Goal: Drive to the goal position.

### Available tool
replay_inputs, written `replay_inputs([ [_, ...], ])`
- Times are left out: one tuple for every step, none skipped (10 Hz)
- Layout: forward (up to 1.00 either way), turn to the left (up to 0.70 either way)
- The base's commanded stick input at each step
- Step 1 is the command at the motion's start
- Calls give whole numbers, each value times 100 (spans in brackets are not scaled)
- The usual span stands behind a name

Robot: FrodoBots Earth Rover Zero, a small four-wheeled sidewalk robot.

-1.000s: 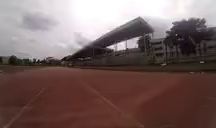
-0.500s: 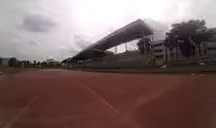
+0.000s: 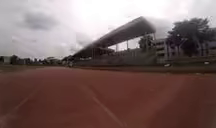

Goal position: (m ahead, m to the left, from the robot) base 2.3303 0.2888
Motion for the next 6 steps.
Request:
replay_inputs([
  [70,0],
  [70,0],
  [70,0],
  [70,0],
  [70,0],
  [70,0],
])
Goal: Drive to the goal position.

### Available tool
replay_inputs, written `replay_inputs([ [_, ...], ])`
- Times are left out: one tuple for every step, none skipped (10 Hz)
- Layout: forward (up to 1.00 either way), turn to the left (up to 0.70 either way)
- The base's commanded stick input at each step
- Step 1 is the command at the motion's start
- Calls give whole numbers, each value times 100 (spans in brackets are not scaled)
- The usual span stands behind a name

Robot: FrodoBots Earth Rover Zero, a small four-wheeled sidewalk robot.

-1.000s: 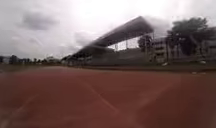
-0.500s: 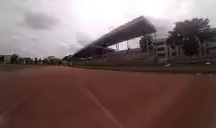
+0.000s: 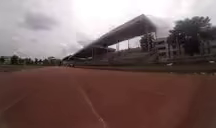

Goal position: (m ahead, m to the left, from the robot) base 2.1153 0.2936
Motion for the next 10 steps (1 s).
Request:
replay_inputs([
  [70,0],
  [70,0],
  [70,0],
  [70,0],
  [70,0],
  [70,0],
  [70,0],
  [70,0],
  [70,0],
  [70,0],
])
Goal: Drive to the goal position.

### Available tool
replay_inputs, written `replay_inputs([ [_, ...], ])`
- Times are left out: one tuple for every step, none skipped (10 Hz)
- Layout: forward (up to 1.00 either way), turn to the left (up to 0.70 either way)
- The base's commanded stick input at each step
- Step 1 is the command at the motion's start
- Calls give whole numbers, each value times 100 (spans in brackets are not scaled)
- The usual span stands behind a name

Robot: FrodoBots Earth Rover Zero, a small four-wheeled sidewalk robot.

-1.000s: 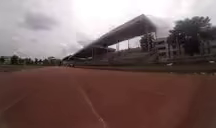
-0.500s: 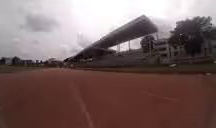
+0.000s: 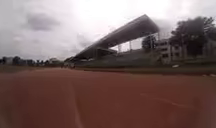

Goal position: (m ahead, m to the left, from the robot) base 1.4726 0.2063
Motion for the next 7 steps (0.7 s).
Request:
replay_inputs([
  [70,0],
  [70,0],
  [70,0],
  [70,0],
  [70,0],
  [70,0],
  [70,0],
])
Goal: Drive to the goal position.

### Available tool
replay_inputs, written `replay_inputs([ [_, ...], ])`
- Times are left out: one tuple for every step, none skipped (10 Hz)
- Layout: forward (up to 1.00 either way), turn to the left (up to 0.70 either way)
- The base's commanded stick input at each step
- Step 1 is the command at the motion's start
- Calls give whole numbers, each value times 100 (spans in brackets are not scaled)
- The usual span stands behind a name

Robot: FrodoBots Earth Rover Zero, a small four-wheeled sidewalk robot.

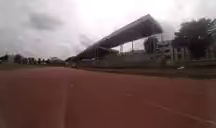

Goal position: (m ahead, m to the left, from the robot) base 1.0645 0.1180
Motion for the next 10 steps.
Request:
replay_inputs([
  [70,0],
  [70,0],
  [70,0],
  [70,0],
  [70,0],
  [70,0],
  [70,0],
  [70,0],
  [70,0],
  [70,0],
])
